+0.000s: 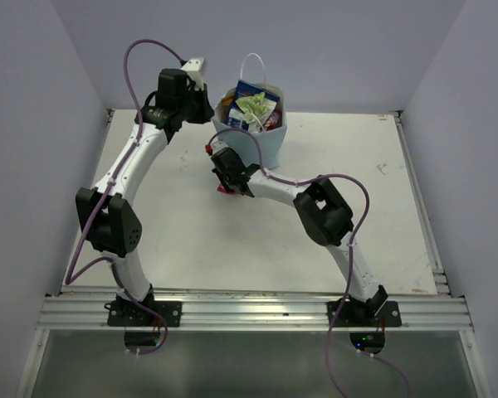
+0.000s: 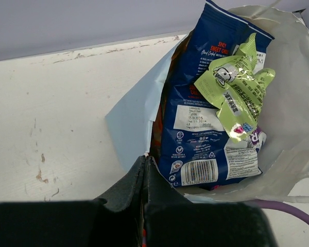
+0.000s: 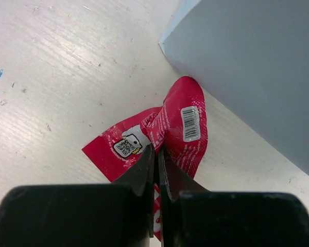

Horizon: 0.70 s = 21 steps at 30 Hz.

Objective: Place the snacks into the paper bag

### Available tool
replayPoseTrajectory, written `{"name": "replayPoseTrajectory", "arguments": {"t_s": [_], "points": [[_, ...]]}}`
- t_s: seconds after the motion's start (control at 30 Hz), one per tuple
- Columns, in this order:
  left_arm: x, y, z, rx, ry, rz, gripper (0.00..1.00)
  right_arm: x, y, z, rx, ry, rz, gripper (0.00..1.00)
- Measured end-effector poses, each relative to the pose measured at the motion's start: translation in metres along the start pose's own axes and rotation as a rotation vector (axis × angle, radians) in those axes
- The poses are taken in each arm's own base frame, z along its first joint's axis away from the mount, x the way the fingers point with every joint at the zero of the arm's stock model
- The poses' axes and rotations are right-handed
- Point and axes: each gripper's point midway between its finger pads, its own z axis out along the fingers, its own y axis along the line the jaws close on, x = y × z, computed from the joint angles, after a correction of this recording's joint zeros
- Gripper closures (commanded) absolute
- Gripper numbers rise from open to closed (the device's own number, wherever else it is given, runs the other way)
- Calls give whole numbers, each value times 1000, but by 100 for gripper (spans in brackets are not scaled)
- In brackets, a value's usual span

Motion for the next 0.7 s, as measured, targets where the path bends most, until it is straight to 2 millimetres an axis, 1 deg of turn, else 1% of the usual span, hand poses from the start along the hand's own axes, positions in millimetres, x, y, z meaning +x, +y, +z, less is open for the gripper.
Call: {"name": "replayPoseTrajectory", "arguments": {"t_s": [0.1, 0.17, 0.23, 0.27, 0.3, 0.33, 0.37, 0.4, 0.47, 0.5, 0.53, 0.57, 0.6, 0.63, 0.67, 0.7], "points": [[0, 0, 0, 2, 0, 0, 100, -1, -1, -5, -8, -4, -5, 100], [0, 0, 0, 2, 0, -1, 100, 4, -4, -15, -20, 25, -20, 100], [0, -1, 0, 3, 0, -1, 100, 10, -8, -31, -40, 74, -39, 100], [0, -1, 0, 3, 0, -1, 100, 10, -12, -44, -49, 99, -50, 100], [0, -1, 0, 4, 0, -1, 100, 6, -14, -56, -56, 103, -53, 100], [0, -1, 0, 4, 0, -1, 100, -3, -17, -73, -61, 102, -57, 100], [0, -1, 0, 4, 0, -1, 100, -18, -21, -93, -66, 80, -54, 100], [0, -1, 0, 4, 0, -1, 100, -42, -27, -116, -68, 35, -46, 100], [0, -1, 1, 4, -2, -1, 100, -106, -42, -169, -62, -121, -19, 100], [0, 0, 1, 4, -5, -1, 100, -143, -51, -201, -56, -226, 2, 100], [-1, -1, 1, 5, -7, -3, 100, -169, -60, -228, -47, -310, 21, 100], [0, 0, 2, 4, -8, -3, 100, -198, -74, -261, -31, -408, 45, 100], [0, 0, 2, 4, -8, -4, 100, -222, -88, -293, -15, -501, 74, 100], [-1, -1, 2, 5, -9, -5, 100, -242, -103, -320, 5, -580, 102, 100], [-1, -1, 2, 6, -10, -6, 100, -257, -120, -341, 26, -644, 133, 100], [-1, -1, 2, 6, -10, -6, 100, -272, -136, -357, 46, -704, 162, 100]]}}
